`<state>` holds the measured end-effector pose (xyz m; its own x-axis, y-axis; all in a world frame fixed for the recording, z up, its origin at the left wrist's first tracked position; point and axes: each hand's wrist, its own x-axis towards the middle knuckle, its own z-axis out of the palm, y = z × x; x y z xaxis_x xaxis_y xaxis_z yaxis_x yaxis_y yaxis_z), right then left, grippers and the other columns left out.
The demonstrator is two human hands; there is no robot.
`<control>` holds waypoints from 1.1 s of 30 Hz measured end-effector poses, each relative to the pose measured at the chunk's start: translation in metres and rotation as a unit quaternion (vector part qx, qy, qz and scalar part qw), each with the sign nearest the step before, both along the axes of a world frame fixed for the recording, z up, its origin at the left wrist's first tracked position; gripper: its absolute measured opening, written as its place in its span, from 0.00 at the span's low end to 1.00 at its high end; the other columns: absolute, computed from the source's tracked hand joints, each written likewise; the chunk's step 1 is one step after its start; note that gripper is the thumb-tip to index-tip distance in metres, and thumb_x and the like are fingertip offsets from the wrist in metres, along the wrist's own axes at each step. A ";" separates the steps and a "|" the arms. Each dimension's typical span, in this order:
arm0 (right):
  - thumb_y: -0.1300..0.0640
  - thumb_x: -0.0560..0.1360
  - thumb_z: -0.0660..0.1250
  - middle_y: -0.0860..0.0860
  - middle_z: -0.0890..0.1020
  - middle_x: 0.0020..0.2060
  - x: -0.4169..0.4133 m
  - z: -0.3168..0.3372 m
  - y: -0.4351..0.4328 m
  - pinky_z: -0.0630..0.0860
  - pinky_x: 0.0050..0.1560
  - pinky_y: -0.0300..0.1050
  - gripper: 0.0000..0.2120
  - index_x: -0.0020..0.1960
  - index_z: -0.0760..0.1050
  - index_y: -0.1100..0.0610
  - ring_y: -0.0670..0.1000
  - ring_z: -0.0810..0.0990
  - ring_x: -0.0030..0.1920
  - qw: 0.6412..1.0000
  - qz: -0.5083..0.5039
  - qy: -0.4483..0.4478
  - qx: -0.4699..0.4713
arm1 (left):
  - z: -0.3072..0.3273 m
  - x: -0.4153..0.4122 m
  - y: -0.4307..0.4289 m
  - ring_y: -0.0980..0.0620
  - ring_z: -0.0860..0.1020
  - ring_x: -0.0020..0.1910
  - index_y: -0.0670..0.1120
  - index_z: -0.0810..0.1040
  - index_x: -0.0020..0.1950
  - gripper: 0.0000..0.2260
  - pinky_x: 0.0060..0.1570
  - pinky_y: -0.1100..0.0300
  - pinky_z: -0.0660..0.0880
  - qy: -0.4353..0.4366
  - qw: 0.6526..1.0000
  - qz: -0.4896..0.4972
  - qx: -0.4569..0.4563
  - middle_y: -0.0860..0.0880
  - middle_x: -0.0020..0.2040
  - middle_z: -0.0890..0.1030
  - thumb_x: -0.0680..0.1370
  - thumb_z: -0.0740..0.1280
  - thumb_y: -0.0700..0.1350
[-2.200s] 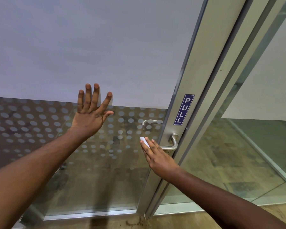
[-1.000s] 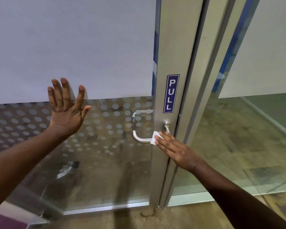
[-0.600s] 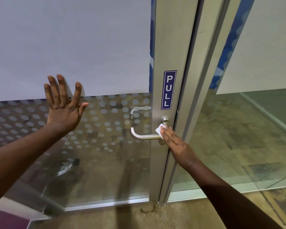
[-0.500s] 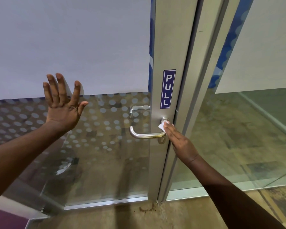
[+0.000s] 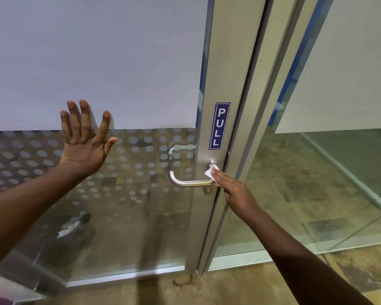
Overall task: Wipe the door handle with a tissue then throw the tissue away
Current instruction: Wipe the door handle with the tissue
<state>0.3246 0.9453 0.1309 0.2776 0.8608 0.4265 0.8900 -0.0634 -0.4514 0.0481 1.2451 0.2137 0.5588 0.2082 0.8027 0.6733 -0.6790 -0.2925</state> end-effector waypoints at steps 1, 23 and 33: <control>0.81 0.65 0.55 0.47 0.67 0.71 0.000 0.002 -0.001 0.56 0.72 0.32 0.41 0.71 0.64 0.49 0.46 0.66 0.72 1.000 0.003 0.005 -0.001 | 0.000 0.000 0.000 0.41 0.28 0.74 0.46 0.48 0.78 0.32 0.73 0.46 0.29 -0.002 1.000 0.001 0.006 0.26 0.71 0.51 0.79 0.56 0.57; 0.74 0.73 0.62 0.60 0.79 0.62 -0.027 0.010 0.003 0.62 0.60 0.32 0.22 0.66 0.72 0.64 0.45 0.68 0.51 0.994 -0.024 -0.106 0.019 | -0.002 0.001 0.001 0.37 0.31 0.74 0.47 0.48 0.79 0.31 0.72 0.46 0.28 -0.003 1.000 -0.010 -0.003 0.29 0.73 0.50 0.80 0.53 0.59; 0.75 0.72 0.63 0.59 0.81 0.58 -0.044 0.005 0.007 0.62 0.64 0.32 0.22 0.66 0.72 0.66 0.51 0.67 0.54 0.990 -0.043 -0.125 0.043 | -0.004 0.003 0.006 0.27 0.48 0.72 0.47 0.50 0.79 0.31 0.73 0.45 0.29 -0.003 1.000 -0.005 0.013 0.29 0.74 0.52 0.80 0.55 0.59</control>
<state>0.2802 0.9521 0.1358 0.2247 0.7954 0.5629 0.9678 -0.1149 -0.2239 0.0511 1.2508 0.2093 0.5564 0.1805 0.8111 0.6675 -0.6784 -0.3069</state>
